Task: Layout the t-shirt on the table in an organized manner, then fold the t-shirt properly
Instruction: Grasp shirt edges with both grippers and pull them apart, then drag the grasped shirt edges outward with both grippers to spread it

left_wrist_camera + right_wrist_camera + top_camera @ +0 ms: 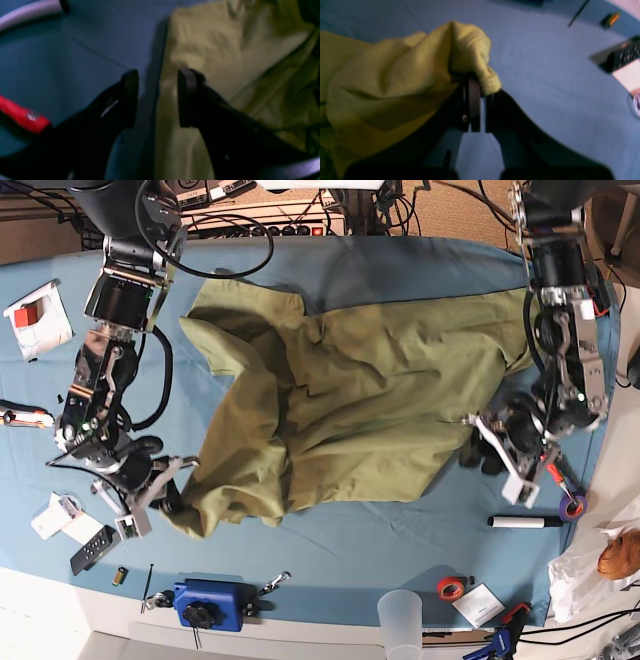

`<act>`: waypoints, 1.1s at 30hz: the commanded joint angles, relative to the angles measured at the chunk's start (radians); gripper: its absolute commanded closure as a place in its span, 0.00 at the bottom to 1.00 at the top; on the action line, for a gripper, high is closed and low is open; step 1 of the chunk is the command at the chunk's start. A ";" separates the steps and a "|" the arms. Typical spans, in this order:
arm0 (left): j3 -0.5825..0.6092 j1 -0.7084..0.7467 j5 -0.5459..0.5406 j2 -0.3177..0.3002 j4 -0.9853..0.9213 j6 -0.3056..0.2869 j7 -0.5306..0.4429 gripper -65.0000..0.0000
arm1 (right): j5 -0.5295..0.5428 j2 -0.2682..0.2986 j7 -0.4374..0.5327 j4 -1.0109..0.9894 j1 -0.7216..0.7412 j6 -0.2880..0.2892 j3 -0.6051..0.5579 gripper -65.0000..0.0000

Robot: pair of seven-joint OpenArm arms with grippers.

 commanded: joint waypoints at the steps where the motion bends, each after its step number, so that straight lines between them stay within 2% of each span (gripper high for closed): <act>1: -0.002 -0.035 -0.014 -0.011 -0.004 -0.014 -0.020 0.60 | 0.008 0.013 0.033 0.018 0.039 -0.003 -0.006 1.00; 5: -0.002 -0.078 -0.030 -0.011 -0.077 -0.081 -0.010 0.60 | -0.052 0.013 0.060 0.018 0.050 -0.022 -0.057 1.00; 9: -0.002 -0.121 -0.125 -0.011 -0.163 -0.143 0.060 0.61 | -0.092 0.013 0.063 0.018 0.049 -0.043 -0.117 1.00; 15: -0.002 -0.200 -0.146 -0.011 -0.280 -0.143 0.078 0.61 | -0.095 0.013 0.058 0.018 0.049 -0.050 -0.162 1.00; 18: -0.002 -0.246 -0.152 -0.011 -0.372 -0.143 0.129 0.61 | -0.095 0.014 0.056 0.018 0.049 -0.050 -0.162 1.00; 21: -0.002 -0.283 -0.219 -0.011 -0.446 -0.144 0.207 0.61 | -0.095 0.013 0.056 0.018 0.049 -0.050 -0.162 1.00; 24: -0.002 -0.301 -0.272 -0.010 -0.479 -0.195 0.220 0.61 | -0.095 0.013 0.056 0.018 0.049 -0.050 -0.162 1.00; 33: -0.001 -0.305 -0.217 0.021 -0.520 -0.194 0.221 0.61 | -0.094 0.013 0.045 0.018 0.049 -0.051 -0.162 1.00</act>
